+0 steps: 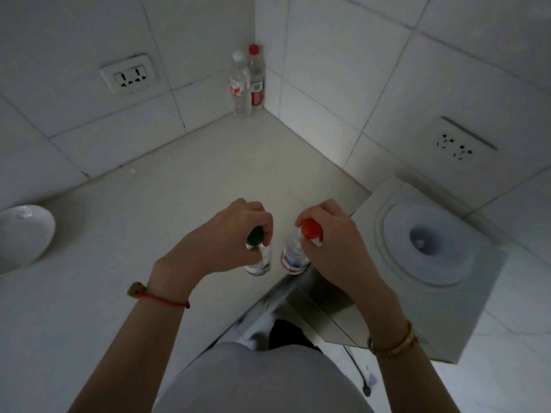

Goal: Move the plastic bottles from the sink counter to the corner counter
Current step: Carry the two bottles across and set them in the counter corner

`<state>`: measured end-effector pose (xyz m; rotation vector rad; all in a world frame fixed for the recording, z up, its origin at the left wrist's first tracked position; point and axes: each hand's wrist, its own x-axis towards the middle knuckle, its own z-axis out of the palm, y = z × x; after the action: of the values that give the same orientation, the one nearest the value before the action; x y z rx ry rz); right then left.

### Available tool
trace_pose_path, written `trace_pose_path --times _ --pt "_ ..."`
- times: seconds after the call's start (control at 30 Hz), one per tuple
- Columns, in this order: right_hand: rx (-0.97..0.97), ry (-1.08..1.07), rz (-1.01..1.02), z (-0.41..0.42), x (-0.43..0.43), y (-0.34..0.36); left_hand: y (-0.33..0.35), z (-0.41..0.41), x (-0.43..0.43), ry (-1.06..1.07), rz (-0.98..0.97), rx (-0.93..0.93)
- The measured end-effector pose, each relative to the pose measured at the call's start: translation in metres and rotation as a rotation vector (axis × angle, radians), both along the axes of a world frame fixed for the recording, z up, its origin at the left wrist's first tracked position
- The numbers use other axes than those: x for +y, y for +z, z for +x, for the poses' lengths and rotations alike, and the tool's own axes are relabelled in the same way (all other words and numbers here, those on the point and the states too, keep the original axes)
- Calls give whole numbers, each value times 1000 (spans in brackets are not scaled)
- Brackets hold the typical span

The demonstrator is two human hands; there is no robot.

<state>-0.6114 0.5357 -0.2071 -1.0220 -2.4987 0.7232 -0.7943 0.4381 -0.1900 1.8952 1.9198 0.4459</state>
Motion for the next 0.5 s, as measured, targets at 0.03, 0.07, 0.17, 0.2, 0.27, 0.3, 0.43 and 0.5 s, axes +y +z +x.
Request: trace_pose_path --times 0.03,0.07,0.17,0.2,0.27,0.3,0.43,0.5 --pt "4 18 -5 -3 11 -1 0 -1 9 15 6 7" --pt "5 37 -9 -6 22 -2 0 -2 18 31 12 13" --pt "-18 109 -32 -16 54 -4 -2 -6 41 95 18 12" --pt "-24 138 -39 -21 65 -4 -2 -7 49 115 16 8" --pt "-36 184 -40 -32 86 -3 -2 -12 64 146 10 -2" --pt "-40 201 -37 -38 97 -2 -1 -15 72 158 5 -5" --pt "-32 266 -41 -61 135 0 0 -32 99 214 -7 -7" --pt "-28 281 -27 -74 153 1 2 -41 113 234 -10 -8"
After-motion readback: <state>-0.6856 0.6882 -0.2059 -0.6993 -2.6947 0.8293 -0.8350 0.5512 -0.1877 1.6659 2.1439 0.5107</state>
